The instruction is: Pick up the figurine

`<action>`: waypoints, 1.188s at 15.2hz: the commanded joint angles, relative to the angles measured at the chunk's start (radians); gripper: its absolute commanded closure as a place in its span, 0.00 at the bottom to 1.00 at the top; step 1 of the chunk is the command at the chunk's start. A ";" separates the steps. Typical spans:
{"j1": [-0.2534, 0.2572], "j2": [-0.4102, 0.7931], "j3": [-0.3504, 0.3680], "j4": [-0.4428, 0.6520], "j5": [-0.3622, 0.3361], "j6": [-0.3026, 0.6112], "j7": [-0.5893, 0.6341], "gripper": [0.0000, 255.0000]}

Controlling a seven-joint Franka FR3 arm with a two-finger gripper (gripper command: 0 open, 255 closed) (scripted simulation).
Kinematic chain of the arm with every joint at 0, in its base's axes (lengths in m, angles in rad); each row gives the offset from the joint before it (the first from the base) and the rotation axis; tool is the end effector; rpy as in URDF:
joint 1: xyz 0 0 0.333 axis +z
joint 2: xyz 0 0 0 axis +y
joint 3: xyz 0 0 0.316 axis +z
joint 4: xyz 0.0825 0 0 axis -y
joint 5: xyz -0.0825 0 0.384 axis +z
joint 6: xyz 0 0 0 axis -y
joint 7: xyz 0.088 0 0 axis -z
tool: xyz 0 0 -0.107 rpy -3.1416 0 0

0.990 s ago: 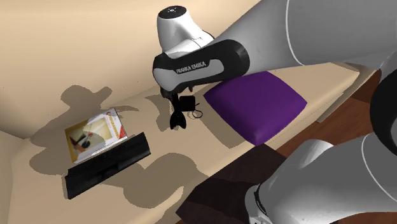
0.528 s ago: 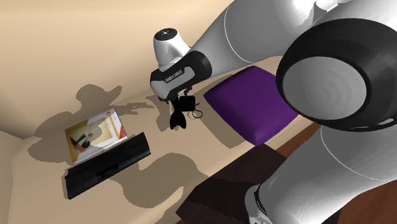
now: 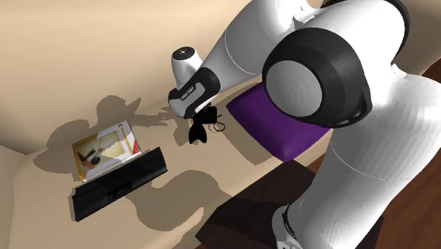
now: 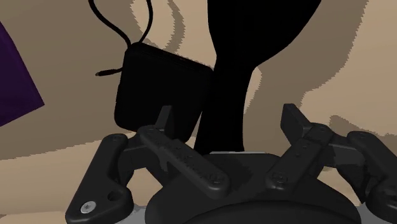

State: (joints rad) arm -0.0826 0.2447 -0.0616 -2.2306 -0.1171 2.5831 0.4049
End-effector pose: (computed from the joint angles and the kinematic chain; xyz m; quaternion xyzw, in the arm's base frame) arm 0.5523 -0.0780 0.2720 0.9725 -0.2228 0.0586 0.0337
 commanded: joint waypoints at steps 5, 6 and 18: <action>0.000 0.037 -0.002 -0.007 -0.003 0.045 0.005 1.00; -0.001 0.039 -0.002 -0.006 -0.003 0.046 0.004 1.00; -0.001 -0.002 0.000 0.001 0.001 -0.002 -0.002 1.00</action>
State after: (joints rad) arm -0.0830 0.2529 -0.0621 -2.2296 -0.1174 2.5904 0.4053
